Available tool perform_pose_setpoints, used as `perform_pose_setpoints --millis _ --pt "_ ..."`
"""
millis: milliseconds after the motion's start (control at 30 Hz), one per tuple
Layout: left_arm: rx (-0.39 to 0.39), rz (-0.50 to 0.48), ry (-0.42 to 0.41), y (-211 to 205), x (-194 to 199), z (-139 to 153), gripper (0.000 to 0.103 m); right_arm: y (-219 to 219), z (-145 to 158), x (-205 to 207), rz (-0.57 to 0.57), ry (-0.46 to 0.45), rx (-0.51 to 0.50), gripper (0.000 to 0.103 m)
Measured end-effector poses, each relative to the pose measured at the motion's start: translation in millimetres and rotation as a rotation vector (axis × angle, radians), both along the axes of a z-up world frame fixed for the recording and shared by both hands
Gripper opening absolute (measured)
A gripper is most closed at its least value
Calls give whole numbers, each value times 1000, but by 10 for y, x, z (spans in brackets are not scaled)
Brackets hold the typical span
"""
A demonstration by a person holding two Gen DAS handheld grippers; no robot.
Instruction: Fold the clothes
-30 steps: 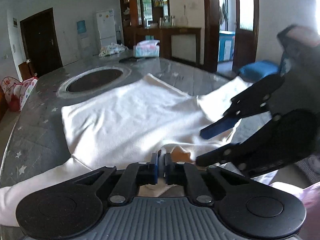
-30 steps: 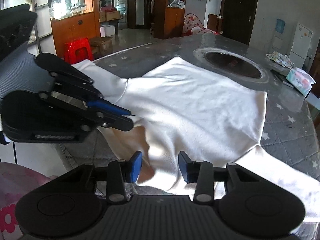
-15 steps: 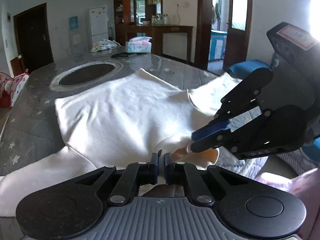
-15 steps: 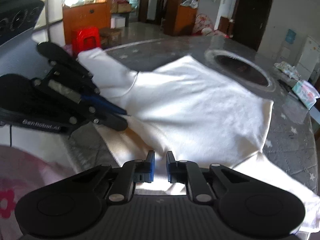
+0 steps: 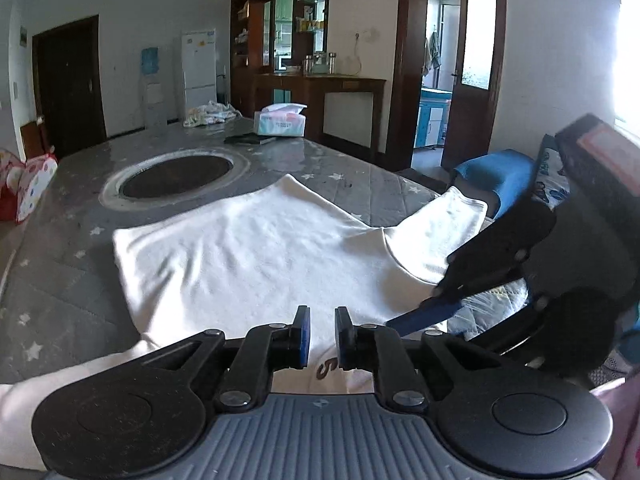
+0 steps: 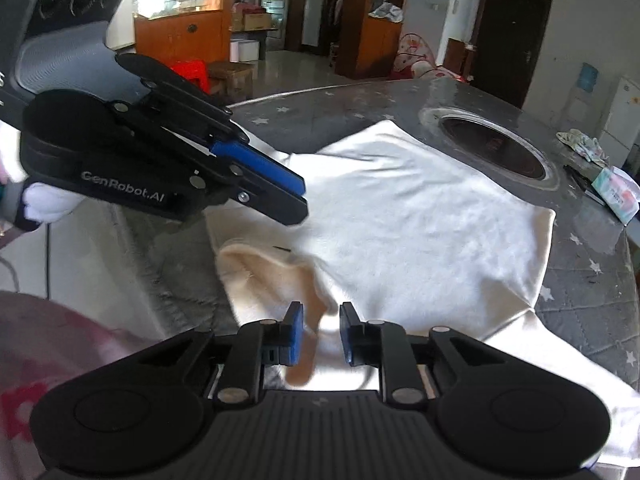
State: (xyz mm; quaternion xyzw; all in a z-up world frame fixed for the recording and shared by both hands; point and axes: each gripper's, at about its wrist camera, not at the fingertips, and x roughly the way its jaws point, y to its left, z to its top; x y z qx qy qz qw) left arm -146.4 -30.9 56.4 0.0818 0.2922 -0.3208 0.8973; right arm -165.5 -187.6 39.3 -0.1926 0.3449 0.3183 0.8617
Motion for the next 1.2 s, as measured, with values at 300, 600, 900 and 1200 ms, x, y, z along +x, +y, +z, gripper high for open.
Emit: perform_pose_setpoints --millis 300,600,900,1200 --pt "-13 42 30 -16 227 -78 14 -63 117 -114 70 -44 -27 2" --pt "44 -38 82 -190 206 -407 14 -114 99 -196 119 18 -5 4" --pt "43 -63 66 -123 79 -408 14 -239 30 149 -46 12 40 9" --pt "20 -45 26 -167 172 -166 18 -574 55 174 -152 10 125 28"
